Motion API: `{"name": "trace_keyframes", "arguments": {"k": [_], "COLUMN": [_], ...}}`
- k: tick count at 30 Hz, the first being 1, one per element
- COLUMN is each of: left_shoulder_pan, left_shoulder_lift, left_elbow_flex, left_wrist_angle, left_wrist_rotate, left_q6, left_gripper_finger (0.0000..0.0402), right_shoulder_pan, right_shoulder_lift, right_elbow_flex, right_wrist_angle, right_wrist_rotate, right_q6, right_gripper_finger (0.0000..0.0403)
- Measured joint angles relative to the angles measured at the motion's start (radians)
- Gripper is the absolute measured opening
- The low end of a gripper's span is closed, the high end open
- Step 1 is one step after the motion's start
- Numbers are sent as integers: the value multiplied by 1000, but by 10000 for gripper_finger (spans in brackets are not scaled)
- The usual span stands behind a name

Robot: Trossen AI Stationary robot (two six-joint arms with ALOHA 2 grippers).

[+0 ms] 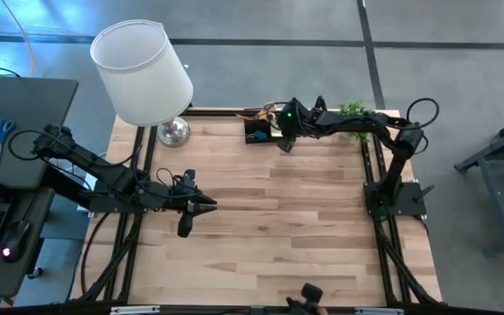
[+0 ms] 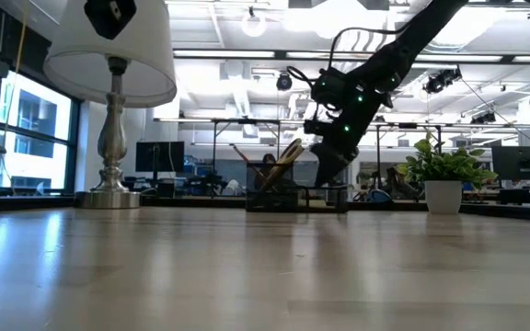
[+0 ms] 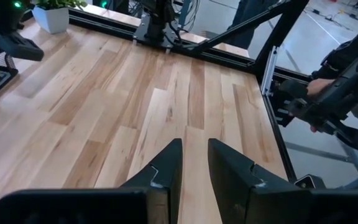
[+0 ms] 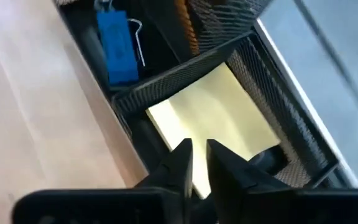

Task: Pick and place office supplies into organizer
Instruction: Adjust the desk organizer

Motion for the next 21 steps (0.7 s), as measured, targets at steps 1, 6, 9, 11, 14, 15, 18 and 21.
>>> {"name": "trace_keyframes", "arguments": {"k": [1,6,9,11,14,15,18,21], "left_shoulder_pan": [0,0,0,0,0,0,0,0], "left_shoulder_lift": [0,0,0,0,0,0,0,0], "left_elbow_flex": [0,0,0,0,0,0,0,0], "left_wrist_angle": [2,19,28,29,27,24,19,9], "left_wrist_rotate": [0,0,0,5,17,22,23,24], "left_q6": [0,1,3,3,4,4,5,5], "left_gripper_finger": [66,66,66,66,66,66,66,66], "right_shoulder_pan": [0,-3,-8,-12,-14,-14,-13,-13], "right_shoulder_lift": [0,29,91,145,219,241,284,302], "right_elbow_flex": [10,107,197,259,345,368,425,462], "right_wrist_angle": [-15,-121,-232,-300,-368,-376,-401,-408], "right_wrist_rotate": [-1,-27,-23,-21,-20,-17,3,11], "right_q6": [35,150,178,184,179,175,173,170], "right_gripper_finger": [32,5,8,3,3,5,5,1]}}
